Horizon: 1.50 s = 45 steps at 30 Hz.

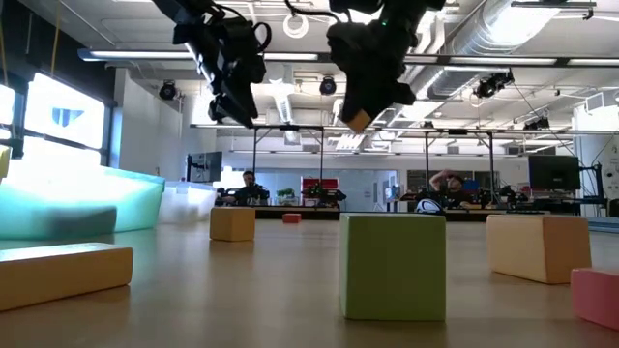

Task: Sort & place blocks by color
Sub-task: Put the yellow cube block into the yellow bin

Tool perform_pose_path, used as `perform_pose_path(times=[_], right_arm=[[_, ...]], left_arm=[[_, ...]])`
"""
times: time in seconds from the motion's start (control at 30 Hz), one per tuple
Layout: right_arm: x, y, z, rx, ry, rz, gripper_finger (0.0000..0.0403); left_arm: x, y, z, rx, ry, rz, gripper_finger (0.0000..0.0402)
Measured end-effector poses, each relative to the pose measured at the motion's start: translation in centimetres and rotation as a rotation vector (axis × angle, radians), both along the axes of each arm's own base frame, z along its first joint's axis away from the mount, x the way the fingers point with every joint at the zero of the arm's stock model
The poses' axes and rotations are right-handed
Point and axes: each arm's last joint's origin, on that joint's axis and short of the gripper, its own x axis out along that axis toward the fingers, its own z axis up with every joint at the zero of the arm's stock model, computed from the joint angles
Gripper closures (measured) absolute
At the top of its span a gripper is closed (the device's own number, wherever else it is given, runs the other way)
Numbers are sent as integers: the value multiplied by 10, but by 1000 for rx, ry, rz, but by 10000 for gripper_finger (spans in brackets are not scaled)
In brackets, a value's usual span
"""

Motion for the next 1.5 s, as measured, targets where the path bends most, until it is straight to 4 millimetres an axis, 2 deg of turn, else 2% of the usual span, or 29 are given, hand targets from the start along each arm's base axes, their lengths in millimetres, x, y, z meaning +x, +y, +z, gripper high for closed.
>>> perform_pose_path(times=[0.13,0.43,0.63,0.77,1.13,1.3,1.5], right_arm=[[3,-17,18,-4,-62,67,292],[-1,-58,67,43,-252,192,292],[-10,-83,92,100,-355,206,292],[-18,-101,105,129,-411,171,292],[-38,-137,114,258,-486,54,292],[-46,-150,114,278,-501,17,292],[-51,-157,115,291,-513,10,292]], left_arm=[[6,-3,2,19,-49,-71,259],[31,-12,11,227,-161,-247,259],[48,-19,19,375,-251,-349,259],[60,-23,26,472,-300,-352,259],[81,-33,44,788,-312,-243,259],[85,-36,47,858,-319,-254,259],[90,-40,54,916,-373,-247,259]])
